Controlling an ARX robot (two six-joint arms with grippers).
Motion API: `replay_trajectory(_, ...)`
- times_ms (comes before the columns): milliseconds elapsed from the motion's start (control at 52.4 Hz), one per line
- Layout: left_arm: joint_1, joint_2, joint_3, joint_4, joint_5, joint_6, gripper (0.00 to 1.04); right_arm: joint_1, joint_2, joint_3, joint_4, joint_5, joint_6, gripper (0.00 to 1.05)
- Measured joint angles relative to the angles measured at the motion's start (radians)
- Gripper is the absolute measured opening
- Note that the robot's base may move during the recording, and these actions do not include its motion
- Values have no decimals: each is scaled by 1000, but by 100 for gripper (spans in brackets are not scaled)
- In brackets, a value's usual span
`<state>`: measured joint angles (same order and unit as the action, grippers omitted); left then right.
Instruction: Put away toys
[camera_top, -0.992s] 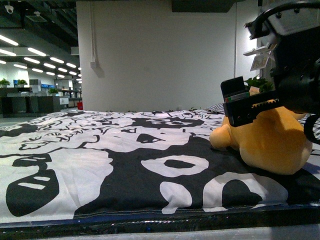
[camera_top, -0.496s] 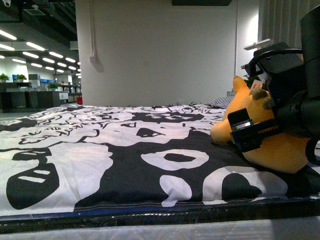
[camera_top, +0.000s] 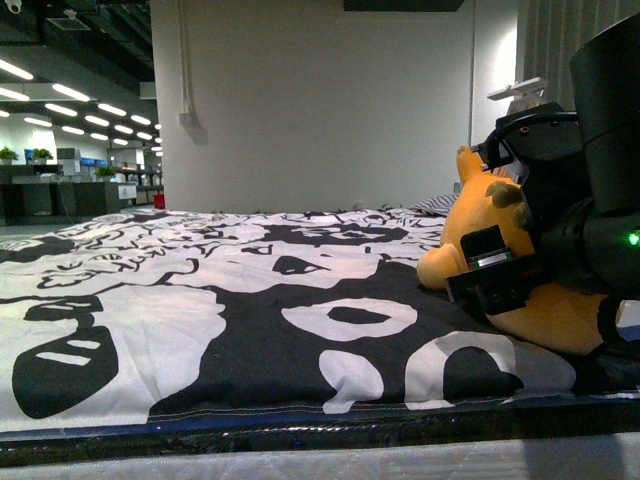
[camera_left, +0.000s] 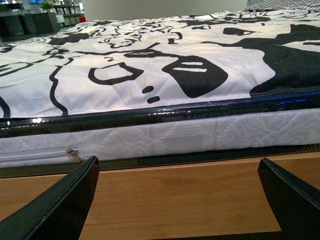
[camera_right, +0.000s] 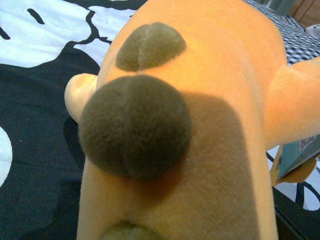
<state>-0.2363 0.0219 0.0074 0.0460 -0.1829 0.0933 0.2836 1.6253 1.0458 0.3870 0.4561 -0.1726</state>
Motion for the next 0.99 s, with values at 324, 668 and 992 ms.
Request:
replay_trajectory(324, 0, 0, 0, 0, 0, 0, 98, -1, -142, -8, -34, -89, 107, 20)
replay_trajectory(668, 0, 0, 0, 0, 0, 0, 98, -106, -673, -294, -172, -312, 271, 8)
replay_trajectory(992, 0, 0, 0, 0, 0, 0, 98, -266, -1087, -537, -307, -496, 299, 7)
